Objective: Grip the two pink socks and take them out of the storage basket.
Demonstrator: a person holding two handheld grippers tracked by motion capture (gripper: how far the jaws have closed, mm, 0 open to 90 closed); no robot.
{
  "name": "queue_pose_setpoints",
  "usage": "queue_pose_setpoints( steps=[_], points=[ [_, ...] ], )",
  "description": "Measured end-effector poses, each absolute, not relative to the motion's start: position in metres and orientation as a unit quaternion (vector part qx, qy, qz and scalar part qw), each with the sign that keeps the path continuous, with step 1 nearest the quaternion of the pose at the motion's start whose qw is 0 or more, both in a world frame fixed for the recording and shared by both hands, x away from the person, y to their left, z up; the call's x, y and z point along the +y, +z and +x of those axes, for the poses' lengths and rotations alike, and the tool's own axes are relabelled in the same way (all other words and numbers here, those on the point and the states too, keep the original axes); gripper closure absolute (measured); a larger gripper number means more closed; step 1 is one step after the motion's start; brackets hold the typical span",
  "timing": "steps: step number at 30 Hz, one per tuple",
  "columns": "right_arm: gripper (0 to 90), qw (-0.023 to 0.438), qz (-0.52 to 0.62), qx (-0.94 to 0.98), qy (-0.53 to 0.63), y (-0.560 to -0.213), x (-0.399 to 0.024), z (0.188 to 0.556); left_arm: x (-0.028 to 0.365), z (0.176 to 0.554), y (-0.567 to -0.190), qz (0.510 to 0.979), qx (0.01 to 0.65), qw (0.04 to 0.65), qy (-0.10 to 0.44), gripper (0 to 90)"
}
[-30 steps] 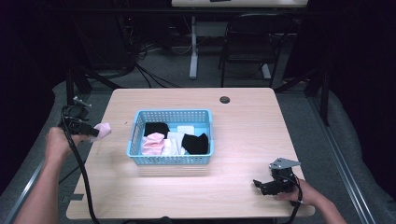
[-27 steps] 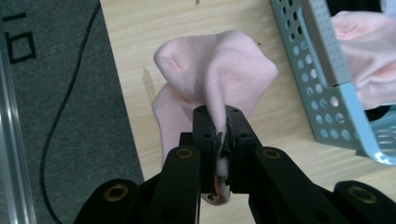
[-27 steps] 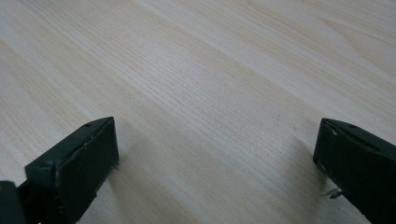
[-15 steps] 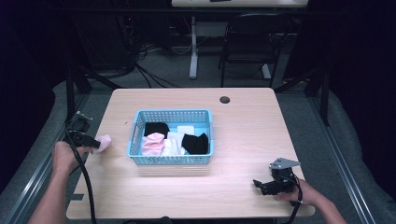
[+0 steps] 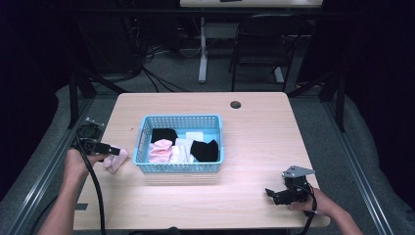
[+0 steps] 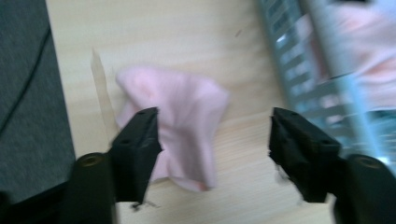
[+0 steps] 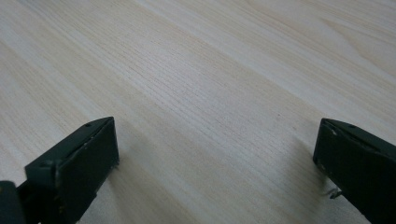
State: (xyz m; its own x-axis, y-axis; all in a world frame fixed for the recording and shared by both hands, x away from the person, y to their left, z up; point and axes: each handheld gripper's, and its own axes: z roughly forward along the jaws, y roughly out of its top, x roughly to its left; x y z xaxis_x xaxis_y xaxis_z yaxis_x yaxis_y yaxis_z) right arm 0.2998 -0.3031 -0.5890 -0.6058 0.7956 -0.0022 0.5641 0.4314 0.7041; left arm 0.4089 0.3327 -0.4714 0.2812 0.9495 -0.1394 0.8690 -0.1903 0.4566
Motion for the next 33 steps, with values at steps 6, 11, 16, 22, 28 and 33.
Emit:
queue_pose_setpoints(
  steps=[6,11,16,22,28,33],
  points=[
    [0.0,0.17,0.41,0.829,0.341,-0.589,-0.303,0.3,0.302,0.411,-0.43,0.792,0.546,0.25,0.108,17.5],
    [0.0,0.17,0.41,0.829,0.341,-0.589,-0.303,0.3,0.259,0.424,-0.422,0.825,0.499,0.245,0.103,14.9],
    [0.0,0.17,0.41,0.829,0.341,-0.589,-0.303,0.3,0.231,0.435,-0.433,0.845,0.469,0.245,0.079,8.4],
    [0.0,0.17,0.41,0.829,0.341,-0.589,-0.303,0.3,0.209,0.442,-0.447,0.866,0.436,0.236,0.059,5.7],
    [0.0,0.17,0.41,0.829,0.341,-0.589,-0.303,0.3,0.19,0.451,-0.473,0.885,0.42,0.197,0.042,4.5],
    [0.0,0.17,0.41,0.829,0.341,-0.589,-0.303,0.3,0.185,0.456,-0.487,0.89,0.415,0.186,0.037,8.9]
  ],
)
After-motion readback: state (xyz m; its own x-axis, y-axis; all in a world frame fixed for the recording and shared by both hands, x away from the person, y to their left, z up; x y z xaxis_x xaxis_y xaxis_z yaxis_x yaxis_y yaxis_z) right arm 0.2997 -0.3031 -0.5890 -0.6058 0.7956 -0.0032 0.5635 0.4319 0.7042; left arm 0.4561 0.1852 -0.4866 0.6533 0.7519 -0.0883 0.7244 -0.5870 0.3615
